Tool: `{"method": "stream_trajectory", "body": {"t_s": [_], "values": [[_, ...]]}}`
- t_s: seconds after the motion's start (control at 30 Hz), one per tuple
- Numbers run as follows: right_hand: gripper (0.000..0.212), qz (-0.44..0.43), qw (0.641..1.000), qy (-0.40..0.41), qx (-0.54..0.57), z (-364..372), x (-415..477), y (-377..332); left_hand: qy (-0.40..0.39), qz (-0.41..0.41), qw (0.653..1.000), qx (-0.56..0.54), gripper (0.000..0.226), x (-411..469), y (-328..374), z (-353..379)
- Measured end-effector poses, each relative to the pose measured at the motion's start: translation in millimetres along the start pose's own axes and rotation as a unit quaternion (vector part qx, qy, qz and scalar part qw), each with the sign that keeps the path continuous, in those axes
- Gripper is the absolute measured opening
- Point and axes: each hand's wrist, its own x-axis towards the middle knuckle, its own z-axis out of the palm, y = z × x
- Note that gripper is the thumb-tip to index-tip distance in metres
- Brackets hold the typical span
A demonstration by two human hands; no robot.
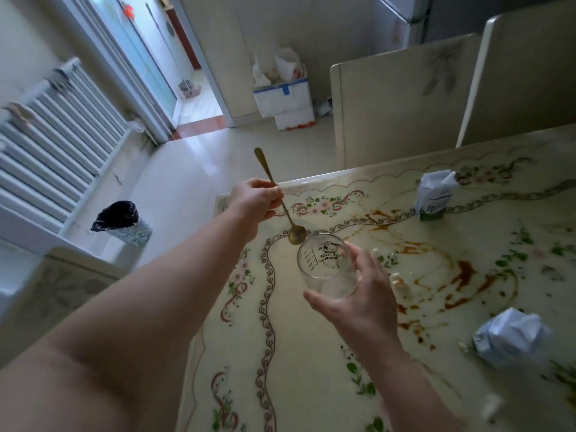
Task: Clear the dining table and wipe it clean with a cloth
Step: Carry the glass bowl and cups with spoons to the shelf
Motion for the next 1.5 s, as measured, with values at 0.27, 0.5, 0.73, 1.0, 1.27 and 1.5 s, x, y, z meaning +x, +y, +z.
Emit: {"method": "stream_trajectory", "body": {"t_s": [0.27, 0.5, 0.73, 1.0, 1.27, 1.5], "values": [[0.090, 0.012, 0.999, 0.017, -0.039, -15, -56, -29, -0.048, 0.089, 0.991, -0.091, 0.023, -85, 40, -43], [0.097, 0.057, 0.993, 0.072, -0.072, -24, -111, -41, -0.144, 0.102, 0.977, -0.121, 0.025, -166, 53, -68], [0.097, 0.085, 0.983, 0.132, -0.097, -34, -190, -55, -0.215, 0.176, 0.961, -0.006, 0.005, -245, 21, -75], [0.094, 0.109, 0.957, 0.240, -0.124, -66, -298, -65, -0.316, 0.309, 0.891, 0.100, 0.007, -327, -17, -50], [0.087, 0.179, 0.909, 0.355, -0.120, -114, -387, -63, -0.386, 0.489, 0.755, 0.204, 0.006, -423, -33, -5], [0.082, 0.213, 0.867, 0.433, -0.124, -169, -462, -64, -0.483, 0.498, 0.703, 0.155, 0.005, -510, -38, 41]]}}
